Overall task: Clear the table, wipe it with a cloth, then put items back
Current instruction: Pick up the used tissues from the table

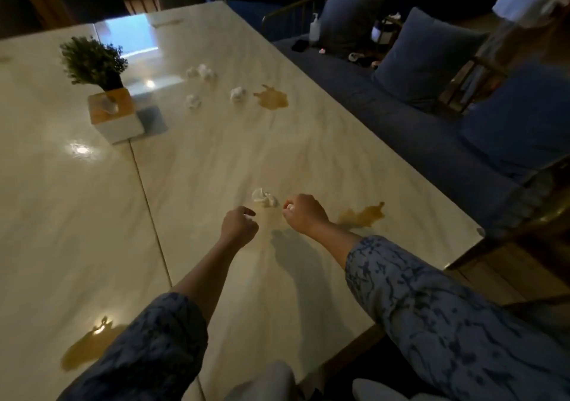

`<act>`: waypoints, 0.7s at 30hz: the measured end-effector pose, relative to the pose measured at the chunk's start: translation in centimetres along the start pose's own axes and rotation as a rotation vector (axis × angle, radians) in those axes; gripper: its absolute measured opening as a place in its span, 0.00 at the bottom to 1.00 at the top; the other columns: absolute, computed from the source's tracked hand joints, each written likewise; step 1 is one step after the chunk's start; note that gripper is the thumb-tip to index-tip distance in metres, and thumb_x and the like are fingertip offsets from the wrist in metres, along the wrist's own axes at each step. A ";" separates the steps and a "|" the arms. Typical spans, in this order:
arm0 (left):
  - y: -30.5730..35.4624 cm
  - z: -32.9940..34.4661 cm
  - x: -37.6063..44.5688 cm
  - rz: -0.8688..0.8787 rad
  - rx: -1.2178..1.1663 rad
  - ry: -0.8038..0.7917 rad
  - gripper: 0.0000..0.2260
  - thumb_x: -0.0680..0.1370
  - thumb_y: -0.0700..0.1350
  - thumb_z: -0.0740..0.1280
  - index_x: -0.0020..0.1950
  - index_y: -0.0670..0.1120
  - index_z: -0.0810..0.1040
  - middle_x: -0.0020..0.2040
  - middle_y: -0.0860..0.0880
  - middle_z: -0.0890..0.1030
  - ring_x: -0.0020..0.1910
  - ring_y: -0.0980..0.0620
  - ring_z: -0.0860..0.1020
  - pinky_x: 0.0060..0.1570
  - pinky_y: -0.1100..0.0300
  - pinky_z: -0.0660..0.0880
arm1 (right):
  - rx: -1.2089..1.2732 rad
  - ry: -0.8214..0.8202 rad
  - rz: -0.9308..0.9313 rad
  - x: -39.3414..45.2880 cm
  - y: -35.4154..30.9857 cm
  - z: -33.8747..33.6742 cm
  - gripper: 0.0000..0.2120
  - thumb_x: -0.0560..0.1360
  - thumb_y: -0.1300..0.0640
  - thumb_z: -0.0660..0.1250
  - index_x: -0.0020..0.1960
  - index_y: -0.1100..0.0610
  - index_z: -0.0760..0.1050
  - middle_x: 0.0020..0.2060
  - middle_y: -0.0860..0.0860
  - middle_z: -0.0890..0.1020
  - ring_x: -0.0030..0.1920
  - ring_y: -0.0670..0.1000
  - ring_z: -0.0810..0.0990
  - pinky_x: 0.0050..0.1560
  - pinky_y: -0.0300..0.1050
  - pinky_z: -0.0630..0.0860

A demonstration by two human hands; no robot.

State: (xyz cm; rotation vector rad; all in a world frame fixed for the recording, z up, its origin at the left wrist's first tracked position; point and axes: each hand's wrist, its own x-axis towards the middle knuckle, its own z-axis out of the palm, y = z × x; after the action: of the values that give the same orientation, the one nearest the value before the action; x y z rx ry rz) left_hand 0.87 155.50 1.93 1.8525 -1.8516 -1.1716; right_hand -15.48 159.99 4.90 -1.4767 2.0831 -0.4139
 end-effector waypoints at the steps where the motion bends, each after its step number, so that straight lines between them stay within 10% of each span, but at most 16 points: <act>1: 0.2 0.5 1.8 -0.021 0.010 0.010 0.17 0.72 0.34 0.63 0.59 0.42 0.78 0.58 0.40 0.79 0.48 0.42 0.80 0.41 0.55 0.78 | -0.010 -0.017 0.008 1.9 0.1 0.1 0.11 0.76 0.55 0.62 0.49 0.58 0.81 0.47 0.57 0.83 0.47 0.59 0.81 0.47 0.47 0.79; 13: 1.8 6.1 9.7 -0.097 0.203 0.043 0.37 0.70 0.59 0.74 0.74 0.52 0.61 0.66 0.42 0.62 0.55 0.42 0.77 0.49 0.53 0.77 | 0.018 -0.076 0.015 11.3 2.0 0.9 0.10 0.77 0.56 0.62 0.52 0.57 0.81 0.50 0.55 0.83 0.49 0.56 0.81 0.48 0.45 0.77; 21: 0.3 8.5 10.5 -0.049 0.281 0.049 0.07 0.78 0.49 0.67 0.51 0.47 0.74 0.55 0.44 0.74 0.50 0.46 0.75 0.43 0.58 0.69 | 0.045 -0.108 -0.035 12.0 5.0 1.0 0.11 0.77 0.55 0.63 0.53 0.58 0.80 0.50 0.56 0.83 0.51 0.57 0.81 0.51 0.49 0.79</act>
State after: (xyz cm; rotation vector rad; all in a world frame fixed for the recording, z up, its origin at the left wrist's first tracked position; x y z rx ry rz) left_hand -6.78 148.61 -6.90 2.0627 -2.0413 -0.9092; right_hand -21.67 150.54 -1.72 -1.4780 1.9538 -0.3833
